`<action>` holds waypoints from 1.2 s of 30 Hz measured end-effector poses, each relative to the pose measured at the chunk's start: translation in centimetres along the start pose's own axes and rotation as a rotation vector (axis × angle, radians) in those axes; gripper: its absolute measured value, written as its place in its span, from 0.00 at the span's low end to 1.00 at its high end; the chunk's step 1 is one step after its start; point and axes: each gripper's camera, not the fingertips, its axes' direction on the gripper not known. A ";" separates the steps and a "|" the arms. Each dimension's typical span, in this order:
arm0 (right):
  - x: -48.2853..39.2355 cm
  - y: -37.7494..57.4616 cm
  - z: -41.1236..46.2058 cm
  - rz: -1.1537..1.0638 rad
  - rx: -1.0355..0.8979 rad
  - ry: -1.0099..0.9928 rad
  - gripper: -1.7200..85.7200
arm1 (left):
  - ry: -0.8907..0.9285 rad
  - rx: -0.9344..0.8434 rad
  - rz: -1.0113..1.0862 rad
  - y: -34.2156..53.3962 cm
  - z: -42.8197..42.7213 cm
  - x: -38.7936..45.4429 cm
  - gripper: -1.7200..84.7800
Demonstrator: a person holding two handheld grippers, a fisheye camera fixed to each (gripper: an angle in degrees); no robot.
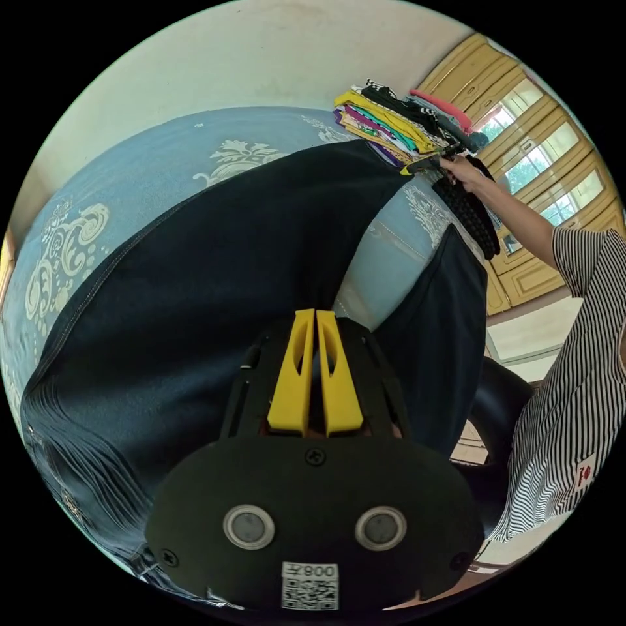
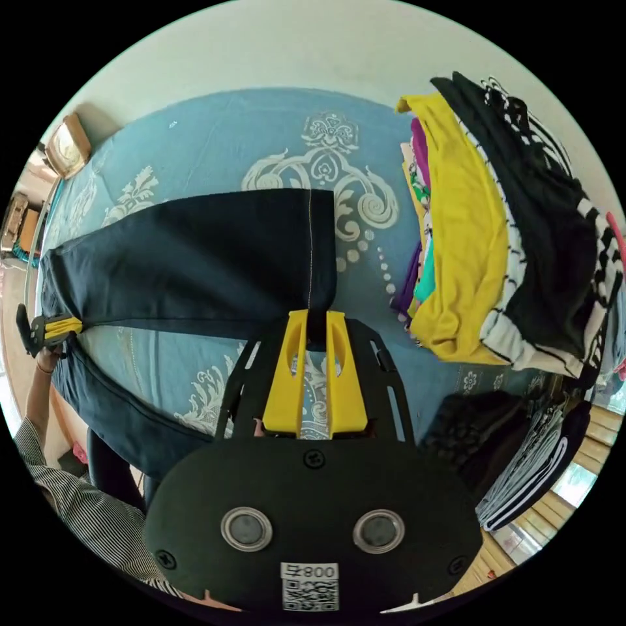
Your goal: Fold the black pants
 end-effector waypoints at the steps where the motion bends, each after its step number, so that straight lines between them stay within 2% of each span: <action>1: 0.6 0.6 0.2 0.038 0.036 -0.052 0.10 | -0.006 0.008 0.012 0.3 -0.5 0.0 0.04; 3: 0.8 1.0 -0.4 0.059 0.070 -0.063 0.11 | 0.004 0.027 0.021 0.6 -1.4 -0.1 0.05; 7: -0.6 1.3 -3.7 0.065 0.183 0.070 0.10 | 0.000 0.183 0.001 0.9 -4.9 -1.1 0.07; 10: -2.2 0.4 -5.3 0.018 0.263 0.042 0.13 | -0.033 0.236 -0.018 0.0 -6.7 -3.5 0.10; 12: -3.2 -0.9 -5.6 -0.017 0.291 0.023 0.14 | -0.099 0.224 -0.045 -1.0 -7.3 -5.7 0.12; 16: -3.9 -4.5 -4.6 -0.002 0.244 -0.005 0.15 | -0.249 0.072 -0.117 -2.9 -7.1 -11.4 0.12; 18: -3.9 -5.5 -3.7 0.020 0.209 -0.009 0.15 | -0.251 0.015 -0.149 -3.0 -6.4 -12.9 0.12; 21: -4.1 -6.0 -1.7 0.049 0.143 -0.056 0.14 | -0.272 0.013 -0.149 -2.5 -6.9 -12.9 0.09; 24: -5.2 -4.9 -2.1 0.041 0.183 -0.033 0.10 | -0.330 0.008 -0.097 -1.9 -8.2 -11.4 0.07; 29: -7.5 -3.3 -5.2 -0.008 0.254 0.044 0.06 | -0.374 0.165 -0.103 -0.9 -13.4 -10.6 0.05; 32: -8.4 -2.8 -7.1 0.011 0.341 0.037 0.06 | -0.433 0.111 -0.110 -1.0 -13.0 -11.2 0.06; 34: -9.0 -3.7 -6.0 0.032 0.257 0.031 0.07 | -0.443 0.011 -0.133 -0.6 -11.2 -12.4 0.06; 36: -9.6 -4.0 -4.7 0.074 0.199 0.038 0.08 | -0.425 0.041 -0.185 0.3 -12.1 -12.8 0.06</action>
